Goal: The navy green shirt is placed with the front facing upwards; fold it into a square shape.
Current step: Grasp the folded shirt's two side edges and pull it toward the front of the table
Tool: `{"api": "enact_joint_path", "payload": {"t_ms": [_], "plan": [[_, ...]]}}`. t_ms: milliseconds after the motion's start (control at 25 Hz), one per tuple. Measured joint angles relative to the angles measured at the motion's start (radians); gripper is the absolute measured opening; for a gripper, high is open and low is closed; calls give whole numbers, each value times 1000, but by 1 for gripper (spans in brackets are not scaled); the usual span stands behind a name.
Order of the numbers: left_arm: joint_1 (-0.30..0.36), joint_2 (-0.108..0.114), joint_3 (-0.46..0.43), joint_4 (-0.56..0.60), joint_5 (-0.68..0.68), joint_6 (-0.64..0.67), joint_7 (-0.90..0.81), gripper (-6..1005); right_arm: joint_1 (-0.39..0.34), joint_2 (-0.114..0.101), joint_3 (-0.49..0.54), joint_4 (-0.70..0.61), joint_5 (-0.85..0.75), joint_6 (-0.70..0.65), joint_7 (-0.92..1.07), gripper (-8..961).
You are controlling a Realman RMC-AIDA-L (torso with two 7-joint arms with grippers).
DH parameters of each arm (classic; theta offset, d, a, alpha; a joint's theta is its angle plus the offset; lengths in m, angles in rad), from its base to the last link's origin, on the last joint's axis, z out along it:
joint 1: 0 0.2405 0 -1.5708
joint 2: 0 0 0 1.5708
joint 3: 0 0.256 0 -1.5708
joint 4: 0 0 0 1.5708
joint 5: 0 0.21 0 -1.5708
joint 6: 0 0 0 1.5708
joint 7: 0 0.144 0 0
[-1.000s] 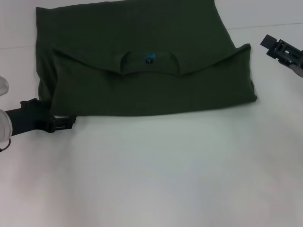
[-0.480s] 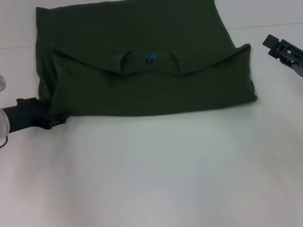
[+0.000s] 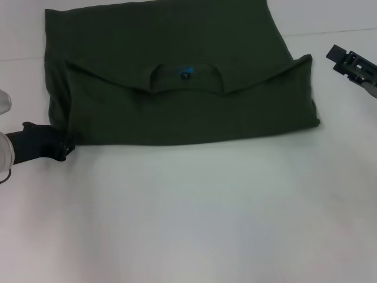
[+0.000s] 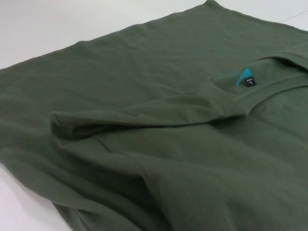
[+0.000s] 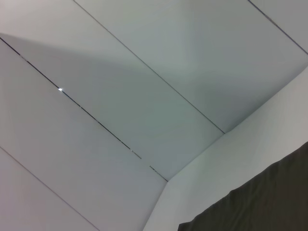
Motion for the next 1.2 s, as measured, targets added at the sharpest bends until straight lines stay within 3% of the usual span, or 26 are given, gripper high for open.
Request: {"api": "enact_joint_path", "payload": {"t_ms": [160, 240, 760, 1200], "plan": [[-2, -1, 2, 0, 0, 1, 0, 259, -4, 0, 0, 0, 0, -3, -1, 878], [-3, 0, 3, -1, 0, 6, 0, 20, -5, 0, 0, 0, 0, -3, -2, 878], [20, 2, -10, 26, 0, 17, -11, 20, -20, 0, -2, -5, -7, 1, -11, 872], [71, -1, -36, 114, 0, 127, -28, 21, -80, -53, -10, -40, -104, 17, 125, 867]]}}
